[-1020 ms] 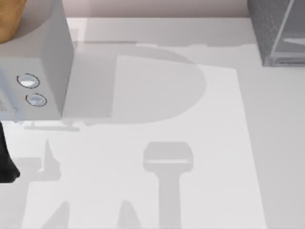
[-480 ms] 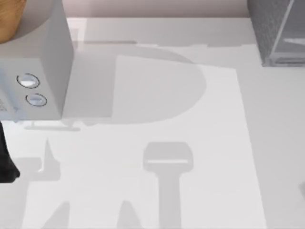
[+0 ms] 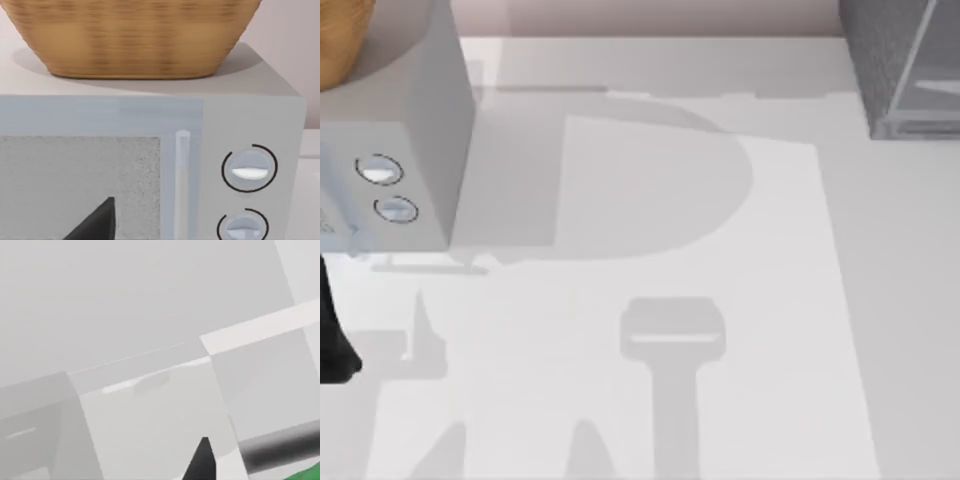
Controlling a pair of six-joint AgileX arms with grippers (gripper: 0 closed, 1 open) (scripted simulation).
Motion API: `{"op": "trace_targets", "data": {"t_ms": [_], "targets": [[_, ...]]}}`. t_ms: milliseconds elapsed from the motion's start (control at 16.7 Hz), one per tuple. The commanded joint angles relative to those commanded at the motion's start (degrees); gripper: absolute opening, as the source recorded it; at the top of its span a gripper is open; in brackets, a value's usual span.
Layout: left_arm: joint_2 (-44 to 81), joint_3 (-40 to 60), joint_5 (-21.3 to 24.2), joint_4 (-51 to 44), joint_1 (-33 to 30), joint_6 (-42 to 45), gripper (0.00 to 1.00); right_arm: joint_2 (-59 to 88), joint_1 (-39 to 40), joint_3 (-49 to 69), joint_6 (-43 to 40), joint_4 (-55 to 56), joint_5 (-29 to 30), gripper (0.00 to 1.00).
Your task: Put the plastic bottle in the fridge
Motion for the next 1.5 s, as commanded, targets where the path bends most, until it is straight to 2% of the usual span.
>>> {"op": "trace_targets", "data": {"t_ms": [300, 540, 1200, 1500], "targets": [[0.0, 0.0, 0.0, 0.0, 0.0, 0.0, 1.0, -7.14, -27.98, -9.52, 23.62, 5.42, 6.63, 0.01], [0.0, 0.0, 0.0, 0.0, 0.0, 0.0, 1.0, -13.39, -47.95, -15.52, 38.7, 10.67, 12.35, 0.01], [0.0, 0.0, 0.0, 0.0, 0.0, 0.0, 1.0, -35.03, -94.75, -23.61, 67.48, 29.77, 25.37, 0.01], [0.0, 0.0, 0.0, 0.0, 0.0, 0.0, 1.0, -44.64, -119.44, -27.39, 79.39, 37.26, 30.81, 0.01]]}}
